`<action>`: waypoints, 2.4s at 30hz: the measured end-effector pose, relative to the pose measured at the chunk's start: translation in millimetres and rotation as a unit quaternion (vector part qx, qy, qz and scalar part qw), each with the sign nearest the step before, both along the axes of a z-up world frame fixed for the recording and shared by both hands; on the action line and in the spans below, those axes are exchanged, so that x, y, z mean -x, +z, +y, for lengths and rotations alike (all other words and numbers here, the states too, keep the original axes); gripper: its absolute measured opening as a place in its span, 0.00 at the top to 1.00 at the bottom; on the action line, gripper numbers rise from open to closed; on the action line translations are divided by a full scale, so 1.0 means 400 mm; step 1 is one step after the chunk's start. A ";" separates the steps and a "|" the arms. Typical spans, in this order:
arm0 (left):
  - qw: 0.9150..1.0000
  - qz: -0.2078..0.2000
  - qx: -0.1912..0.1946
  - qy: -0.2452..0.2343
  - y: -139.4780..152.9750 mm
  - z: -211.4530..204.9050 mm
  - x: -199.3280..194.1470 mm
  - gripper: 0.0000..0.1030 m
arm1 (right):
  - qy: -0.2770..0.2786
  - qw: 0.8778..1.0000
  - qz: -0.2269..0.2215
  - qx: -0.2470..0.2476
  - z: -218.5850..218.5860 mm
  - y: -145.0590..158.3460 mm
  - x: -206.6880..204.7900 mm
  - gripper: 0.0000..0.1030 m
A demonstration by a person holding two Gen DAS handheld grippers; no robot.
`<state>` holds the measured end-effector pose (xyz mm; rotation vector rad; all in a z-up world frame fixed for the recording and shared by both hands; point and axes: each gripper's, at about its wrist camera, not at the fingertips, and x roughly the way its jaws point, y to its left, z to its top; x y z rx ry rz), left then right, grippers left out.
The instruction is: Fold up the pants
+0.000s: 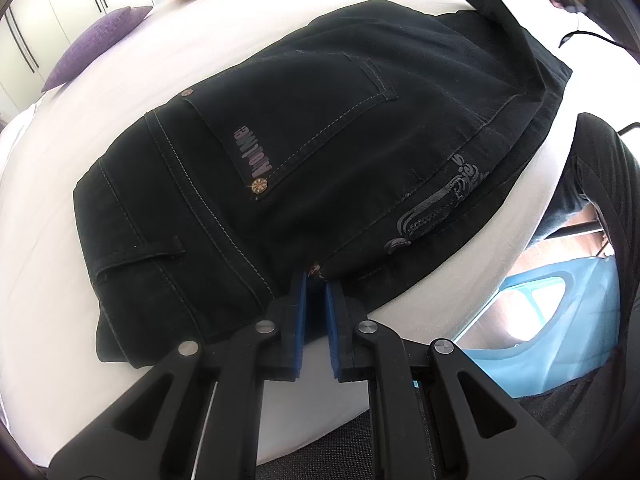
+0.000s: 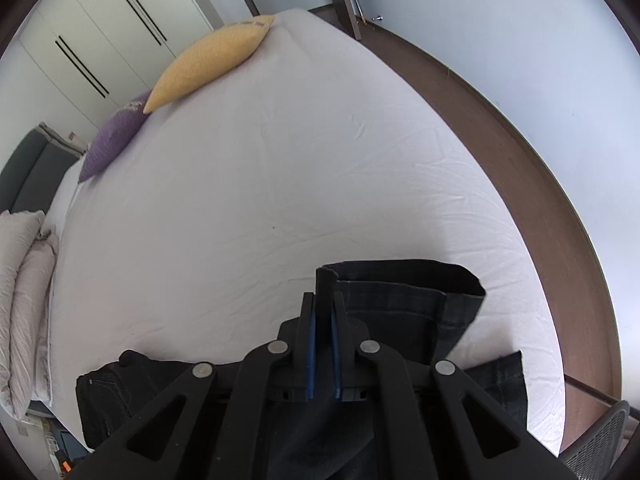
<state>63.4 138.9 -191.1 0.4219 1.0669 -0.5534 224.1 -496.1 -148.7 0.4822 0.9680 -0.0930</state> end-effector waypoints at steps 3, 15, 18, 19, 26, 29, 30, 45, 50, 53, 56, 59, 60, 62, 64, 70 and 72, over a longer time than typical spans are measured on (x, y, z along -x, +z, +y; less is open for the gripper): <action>1.000 0.003 -0.003 0.004 0.001 -0.005 -0.005 0.90 | -0.040 0.998 -0.033 -0.040 -0.100 -0.004 0.119 0.93; 0.999 0.024 -0.011 0.017 0.005 -0.009 -0.047 0.90 | -0.153 0.977 -0.051 -0.143 -0.210 -0.184 0.448 0.93; 0.999 0.028 -0.013 0.020 0.005 -0.012 -0.055 0.90 | -0.167 0.971 -0.052 -0.162 -0.201 -0.222 0.465 0.93; 0.999 0.030 -0.015 0.021 0.006 -0.015 -0.058 0.90 | -0.170 0.970 -0.051 -0.164 -0.205 -0.232 0.474 0.93; 0.999 0.018 -0.031 0.020 0.002 -0.045 -0.054 0.93 | -0.183 0.967 -0.050 -0.172 -0.216 -0.266 0.487 0.94; 0.999 0.010 -0.031 0.020 0.009 -0.051 -0.047 0.93 | -0.185 0.965 -0.059 -0.175 -0.217 -0.253 0.496 0.94; 0.999 0.008 -0.030 0.019 0.013 -0.051 -0.045 0.94 | -0.183 0.965 -0.063 -0.175 -0.227 -0.249 0.513 0.94; 0.999 -0.011 -0.041 0.015 0.015 -0.028 -0.003 0.94 | -0.190 0.962 -0.030 -0.194 -0.218 -0.326 0.553 0.94; 0.997 -0.026 -0.068 0.003 0.006 -0.050 -0.001 0.90 | -0.183 0.968 -0.034 -0.169 -0.222 -0.294 0.544 0.94; 0.997 -0.029 -0.064 0.008 -0.006 -0.054 0.004 0.89 | -0.176 0.973 -0.029 -0.144 -0.214 -0.307 0.529 0.94; 0.997 -0.041 -0.066 0.013 -0.009 -0.052 0.020 0.89 | -0.150 0.984 -0.028 -0.086 -0.190 -0.301 0.515 0.94; 0.996 -0.047 -0.076 0.008 -0.006 -0.055 0.051 0.88 | -0.131 0.988 -0.018 -0.075 -0.193 -0.291 0.513 0.92; 0.996 -0.039 -0.075 0.009 -0.003 -0.056 0.056 0.88 | -0.136 0.988 -0.008 -0.069 -0.201 -0.284 0.519 0.81; 0.998 -0.022 -0.060 0.019 0.013 -0.036 0.065 0.87 | -0.160 0.986 0.001 -0.048 -0.225 -0.267 0.544 0.59; 0.998 -0.025 -0.041 0.040 0.039 -0.010 0.075 0.87 | -0.179 0.983 -0.002 -0.044 -0.251 -0.245 0.568 0.58; 0.992 -0.044 0.060 0.098 0.133 -0.036 0.048 0.75 | -0.114 0.987 -0.072 -0.091 -0.179 -0.150 0.502 0.58; 0.990 -0.050 0.100 0.090 0.154 -0.102 0.024 0.63 | -0.058 0.984 -0.097 -0.134 -0.117 -0.137 0.435 0.58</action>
